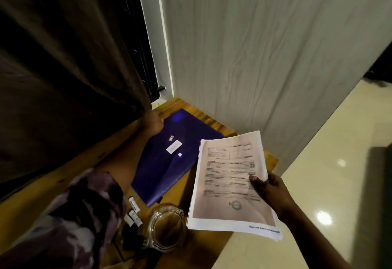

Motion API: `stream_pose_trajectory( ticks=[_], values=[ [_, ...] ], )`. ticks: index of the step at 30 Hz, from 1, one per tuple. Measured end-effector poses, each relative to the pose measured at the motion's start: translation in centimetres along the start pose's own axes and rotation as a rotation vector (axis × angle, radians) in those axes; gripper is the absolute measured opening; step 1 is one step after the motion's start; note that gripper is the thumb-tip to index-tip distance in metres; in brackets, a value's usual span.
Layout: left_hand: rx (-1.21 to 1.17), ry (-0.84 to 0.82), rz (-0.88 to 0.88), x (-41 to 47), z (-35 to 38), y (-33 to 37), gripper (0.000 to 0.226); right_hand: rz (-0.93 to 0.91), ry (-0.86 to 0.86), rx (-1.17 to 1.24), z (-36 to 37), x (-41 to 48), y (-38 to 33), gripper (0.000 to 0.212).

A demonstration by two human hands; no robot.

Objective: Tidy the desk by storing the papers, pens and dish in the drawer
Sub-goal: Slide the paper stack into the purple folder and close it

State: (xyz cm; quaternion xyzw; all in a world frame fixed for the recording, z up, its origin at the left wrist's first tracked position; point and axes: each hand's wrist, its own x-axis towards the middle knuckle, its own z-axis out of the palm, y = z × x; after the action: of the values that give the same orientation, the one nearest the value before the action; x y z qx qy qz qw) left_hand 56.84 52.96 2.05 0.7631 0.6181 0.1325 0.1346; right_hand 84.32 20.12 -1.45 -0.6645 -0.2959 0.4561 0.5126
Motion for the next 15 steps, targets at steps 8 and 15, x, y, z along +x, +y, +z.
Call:
stream_pose_trajectory(
  ticks=[8, 15],
  values=[
    [-0.210, -0.104, -0.128, -8.4, 5.8, -0.2, 0.023, -0.033, 0.006, 0.010, 1.1, 1.2, -1.2, 0.025],
    [-0.303, -0.104, -0.088, -11.2, 6.0, -0.6, 0.029, -0.049, 0.039, 0.042, 1.4, 1.7, -1.6, 0.024]
  ],
)
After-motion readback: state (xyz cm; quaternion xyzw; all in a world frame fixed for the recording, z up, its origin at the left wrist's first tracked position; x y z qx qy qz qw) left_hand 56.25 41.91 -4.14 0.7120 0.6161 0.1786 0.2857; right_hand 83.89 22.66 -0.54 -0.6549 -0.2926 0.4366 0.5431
